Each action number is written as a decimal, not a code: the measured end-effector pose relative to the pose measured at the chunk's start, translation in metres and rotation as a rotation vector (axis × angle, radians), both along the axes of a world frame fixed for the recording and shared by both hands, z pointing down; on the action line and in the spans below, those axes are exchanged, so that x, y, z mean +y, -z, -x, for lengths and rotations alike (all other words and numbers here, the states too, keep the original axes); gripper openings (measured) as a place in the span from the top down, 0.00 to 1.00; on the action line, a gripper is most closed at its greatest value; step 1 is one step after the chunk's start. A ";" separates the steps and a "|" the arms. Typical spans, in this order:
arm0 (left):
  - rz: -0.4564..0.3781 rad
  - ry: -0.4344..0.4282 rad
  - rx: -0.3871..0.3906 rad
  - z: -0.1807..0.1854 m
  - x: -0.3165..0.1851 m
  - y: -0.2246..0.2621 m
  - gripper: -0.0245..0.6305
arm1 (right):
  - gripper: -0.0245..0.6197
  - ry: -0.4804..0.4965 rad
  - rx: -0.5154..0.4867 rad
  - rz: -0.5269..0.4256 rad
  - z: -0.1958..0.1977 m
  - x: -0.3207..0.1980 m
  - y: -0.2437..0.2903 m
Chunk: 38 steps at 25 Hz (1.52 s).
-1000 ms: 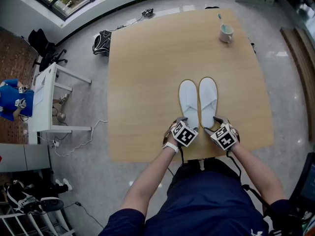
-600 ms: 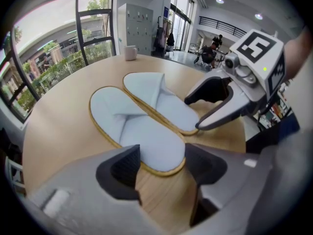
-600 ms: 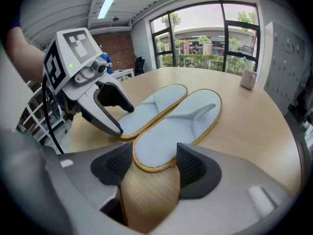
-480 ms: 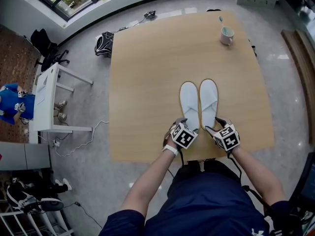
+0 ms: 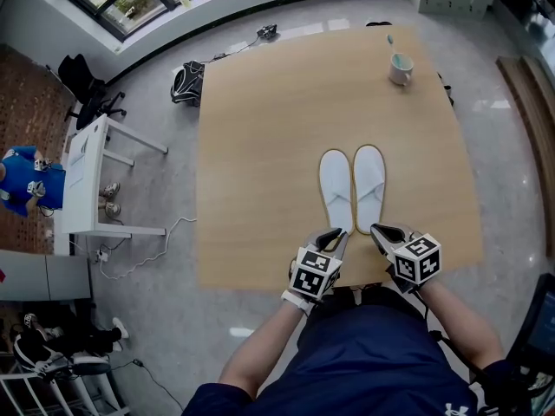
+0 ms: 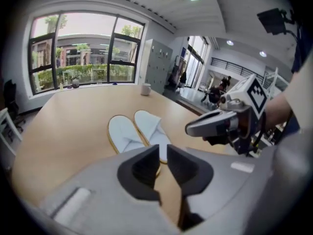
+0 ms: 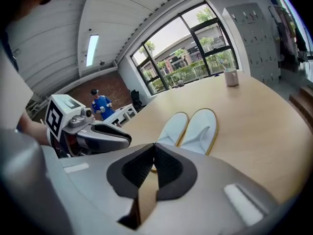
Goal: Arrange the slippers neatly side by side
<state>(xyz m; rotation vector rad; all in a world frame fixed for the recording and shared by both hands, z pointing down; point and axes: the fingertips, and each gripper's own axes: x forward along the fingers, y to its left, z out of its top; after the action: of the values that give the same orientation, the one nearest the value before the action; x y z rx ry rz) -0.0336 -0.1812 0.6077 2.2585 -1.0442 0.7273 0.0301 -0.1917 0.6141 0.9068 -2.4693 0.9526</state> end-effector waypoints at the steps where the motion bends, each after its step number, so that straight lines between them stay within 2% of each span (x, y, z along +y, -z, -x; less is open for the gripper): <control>1: 0.010 0.028 0.037 0.000 0.005 0.007 0.93 | 0.95 0.006 -0.023 -0.010 0.002 0.002 0.011; 4: -0.014 0.067 0.121 0.007 0.017 0.029 0.96 | 0.95 0.005 -0.084 -0.056 0.009 0.002 0.046; 7: -0.127 0.001 0.136 0.007 0.023 0.065 0.96 | 0.95 -0.020 -0.120 -0.110 0.010 -0.004 0.076; 9: -0.189 -0.001 0.160 0.005 0.020 0.094 0.96 | 0.95 -0.054 -0.142 -0.133 0.004 -0.009 0.092; 12: -0.233 0.068 0.291 0.006 0.013 0.132 0.96 | 0.95 -0.102 -0.155 -0.160 -0.005 -0.013 0.110; 14: -0.261 0.107 0.377 0.005 0.008 0.153 0.96 | 0.95 -0.102 -0.125 -0.215 -0.006 -0.014 0.122; 16: -0.277 0.117 0.428 0.000 0.005 0.165 0.96 | 0.95 -0.090 -0.093 -0.283 -0.005 -0.013 0.136; 21: -0.281 0.107 0.442 -0.014 -0.003 0.167 0.96 | 0.95 -0.042 -0.094 -0.445 0.006 -0.015 0.175; 23: -0.274 0.105 0.450 -0.020 -0.006 0.167 0.95 | 0.95 -0.024 -0.089 -0.479 0.008 -0.015 0.186; 29: -0.285 0.089 0.461 -0.024 -0.004 0.173 0.96 | 0.95 0.001 -0.061 -0.491 0.007 -0.002 0.193; 38: -0.309 0.057 0.474 -0.038 -0.011 0.187 0.96 | 0.95 -0.035 -0.052 -0.517 -0.008 -0.007 0.202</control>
<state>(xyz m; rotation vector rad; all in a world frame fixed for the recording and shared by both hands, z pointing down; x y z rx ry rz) 0.0042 -0.1922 0.4211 2.4710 -1.0265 -0.0094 0.0382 -0.1990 0.4116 1.0882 -2.8076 0.3436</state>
